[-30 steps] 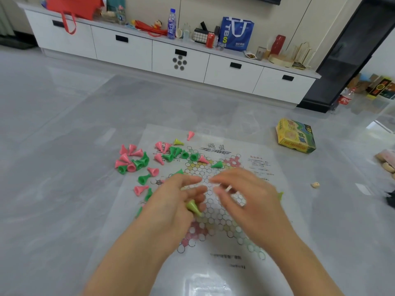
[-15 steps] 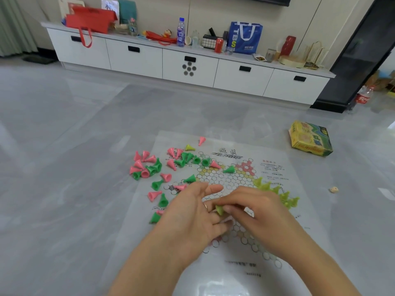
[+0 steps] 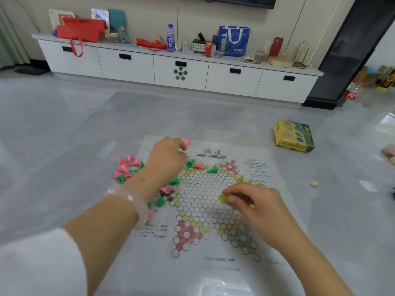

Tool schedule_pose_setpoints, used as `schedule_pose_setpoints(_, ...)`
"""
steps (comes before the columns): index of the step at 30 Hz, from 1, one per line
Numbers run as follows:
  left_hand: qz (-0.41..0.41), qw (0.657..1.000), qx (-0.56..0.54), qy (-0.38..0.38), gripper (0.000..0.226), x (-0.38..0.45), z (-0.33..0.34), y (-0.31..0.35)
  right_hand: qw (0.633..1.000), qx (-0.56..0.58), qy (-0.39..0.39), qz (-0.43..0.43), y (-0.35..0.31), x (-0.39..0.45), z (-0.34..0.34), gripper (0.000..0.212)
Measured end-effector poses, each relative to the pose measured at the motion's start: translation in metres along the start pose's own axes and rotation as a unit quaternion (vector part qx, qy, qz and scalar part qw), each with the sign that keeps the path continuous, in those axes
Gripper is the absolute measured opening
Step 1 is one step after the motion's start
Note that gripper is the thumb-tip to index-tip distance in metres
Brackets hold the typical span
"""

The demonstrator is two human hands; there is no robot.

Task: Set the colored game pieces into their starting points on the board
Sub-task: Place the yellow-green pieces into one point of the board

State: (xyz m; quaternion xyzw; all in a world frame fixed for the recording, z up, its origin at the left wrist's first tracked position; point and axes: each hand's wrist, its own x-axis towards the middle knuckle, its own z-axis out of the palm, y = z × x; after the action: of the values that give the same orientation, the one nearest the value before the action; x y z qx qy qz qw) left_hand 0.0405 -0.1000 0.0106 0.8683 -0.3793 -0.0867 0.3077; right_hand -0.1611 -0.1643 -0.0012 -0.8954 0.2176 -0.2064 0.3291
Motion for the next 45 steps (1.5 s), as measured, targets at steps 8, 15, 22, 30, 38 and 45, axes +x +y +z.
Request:
schedule_pose_setpoints(8, 0.032, 0.962, 0.266, -0.056, 0.024, 0.066, 0.03, -0.029, 0.988, 0.075, 0.129, 0.03, 0.018, -0.005, -0.023, 0.029)
schedule_pose_setpoints(15, 0.062, 0.984, 0.162, 0.034, 0.021, 0.062, 0.026, -0.026, 0.99, 0.087, 0.105, 0.04, 0.016, -0.008, -0.024, 0.024)
schedule_pose_setpoints(22, -0.012, 0.932, -0.363, 0.022, 0.019, -0.033, -0.028, 0.028, 0.964, 0.164, 0.154, 0.141, 0.015, -0.01, -0.026, 0.013)
schedule_pose_setpoints(30, -0.132, 0.849, -0.512, 0.018, 0.015, -0.112, -0.025, -0.002, 0.937, 0.25, 0.165, 0.182, 0.006, -0.007, -0.013, 0.019)
schedule_pose_setpoints(38, -0.075, 0.912, -0.403, 0.002, 0.015, -0.117, -0.014, 0.007, 0.942, 0.203, 0.199, 0.179, 0.018, -0.003, -0.011, 0.026)
schedule_pose_setpoints(45, -0.061, 0.945, -0.321, -0.006, 0.016, -0.113, 0.0, 0.01, 0.971, 0.069, 0.164, 0.159, 0.023, -0.002, -0.01, 0.02)
